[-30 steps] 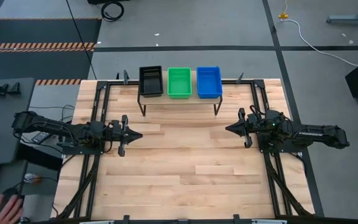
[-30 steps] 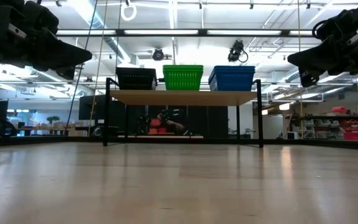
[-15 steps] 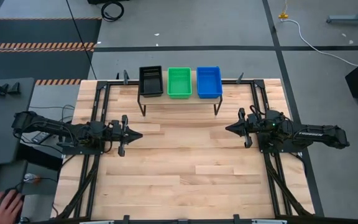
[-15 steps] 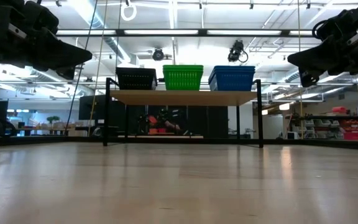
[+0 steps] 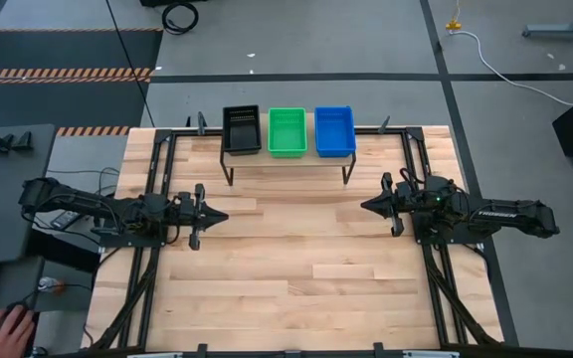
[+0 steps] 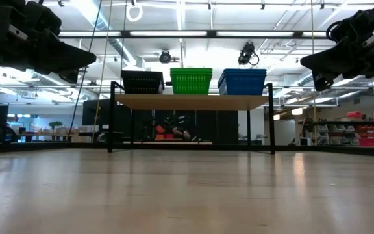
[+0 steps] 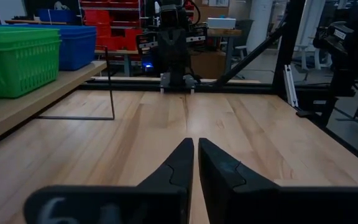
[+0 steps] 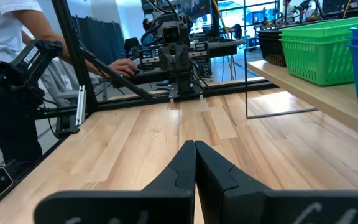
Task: Stack baskets on shelf by color
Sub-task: Return to Home Position
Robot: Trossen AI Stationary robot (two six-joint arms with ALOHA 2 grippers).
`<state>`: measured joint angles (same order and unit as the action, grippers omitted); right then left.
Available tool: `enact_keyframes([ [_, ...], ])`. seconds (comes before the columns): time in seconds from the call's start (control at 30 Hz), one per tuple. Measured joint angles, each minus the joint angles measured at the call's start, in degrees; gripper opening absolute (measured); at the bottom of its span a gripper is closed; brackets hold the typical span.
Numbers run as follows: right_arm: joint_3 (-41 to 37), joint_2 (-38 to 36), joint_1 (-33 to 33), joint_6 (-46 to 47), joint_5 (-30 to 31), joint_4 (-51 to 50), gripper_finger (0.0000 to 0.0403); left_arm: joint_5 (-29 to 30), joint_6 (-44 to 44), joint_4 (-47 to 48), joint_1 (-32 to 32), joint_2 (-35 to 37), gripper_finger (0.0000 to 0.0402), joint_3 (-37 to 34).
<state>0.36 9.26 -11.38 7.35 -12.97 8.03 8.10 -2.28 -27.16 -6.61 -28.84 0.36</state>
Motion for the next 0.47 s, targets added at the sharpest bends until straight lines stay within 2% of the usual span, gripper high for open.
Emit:
enact_keyframes([
  [0.47, 0.0, 0.0, 0.0, 0.0, 0.0, 0.0, 0.0009, 0.0, 0.0, 0.0, 0.0, 0.0, 0.0028, 0.0],
])
